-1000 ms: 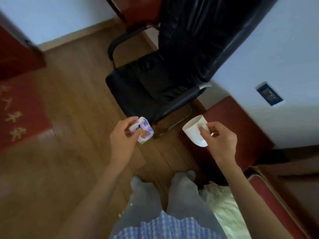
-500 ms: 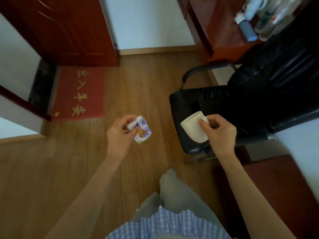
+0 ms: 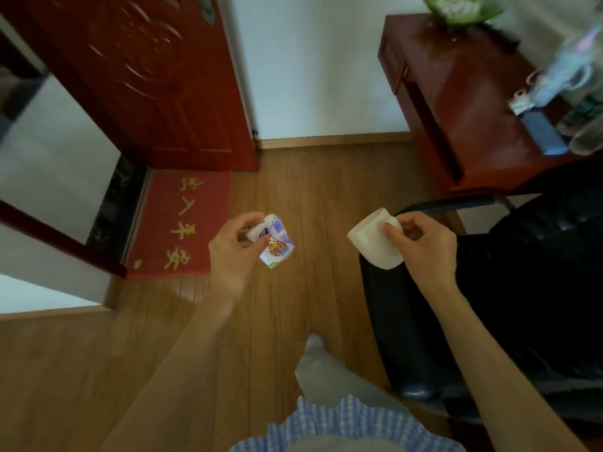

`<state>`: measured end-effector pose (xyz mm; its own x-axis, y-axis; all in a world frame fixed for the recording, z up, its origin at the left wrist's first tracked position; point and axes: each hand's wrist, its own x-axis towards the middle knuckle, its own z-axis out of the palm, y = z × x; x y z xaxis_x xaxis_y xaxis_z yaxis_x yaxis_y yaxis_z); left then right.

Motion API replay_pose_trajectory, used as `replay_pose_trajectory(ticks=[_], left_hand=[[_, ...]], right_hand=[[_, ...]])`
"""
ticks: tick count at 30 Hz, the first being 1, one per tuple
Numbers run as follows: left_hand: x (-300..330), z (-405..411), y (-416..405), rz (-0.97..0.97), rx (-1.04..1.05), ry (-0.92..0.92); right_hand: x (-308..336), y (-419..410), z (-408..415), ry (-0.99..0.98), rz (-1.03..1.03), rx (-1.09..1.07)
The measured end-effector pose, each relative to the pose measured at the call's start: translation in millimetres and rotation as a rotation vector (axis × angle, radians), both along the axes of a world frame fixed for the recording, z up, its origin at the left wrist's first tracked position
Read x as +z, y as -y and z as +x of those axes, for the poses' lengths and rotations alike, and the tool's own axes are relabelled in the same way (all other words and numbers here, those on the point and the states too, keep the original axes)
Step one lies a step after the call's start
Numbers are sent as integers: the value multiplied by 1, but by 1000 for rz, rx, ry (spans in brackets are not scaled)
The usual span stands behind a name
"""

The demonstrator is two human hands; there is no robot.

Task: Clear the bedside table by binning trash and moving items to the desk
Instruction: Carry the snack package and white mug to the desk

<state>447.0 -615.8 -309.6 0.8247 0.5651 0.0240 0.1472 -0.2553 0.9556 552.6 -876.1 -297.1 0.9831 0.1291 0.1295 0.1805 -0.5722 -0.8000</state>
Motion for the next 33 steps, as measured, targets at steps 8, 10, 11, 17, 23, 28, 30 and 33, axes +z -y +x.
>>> replay_pose_trajectory(ticks=[8,10,11,17,23,28,30,33], left_hand=[[27,137,-55,89,-28,55],[28,167,-66,90,-37,63],[28,183,-73,93,-39,63],[21,287,-123,142,-117,42],[35,410,-166,119,-243,55],[41,511,-183,106,-392,34],[40,543,-179,101,-448,1],[33,584,-168,95,-517,-15]], right_hand=[[25,-54,131,17,26,-20],[24,-65,159,6,23,-25],[22,-71,172,0,17,-31],[14,-110,246,-41,41,-89],[21,-149,323,-46,66,-284],[28,-169,373,5,59,-450],[28,-170,390,-1,57,-490],[23,-167,416,4,59,-532]])
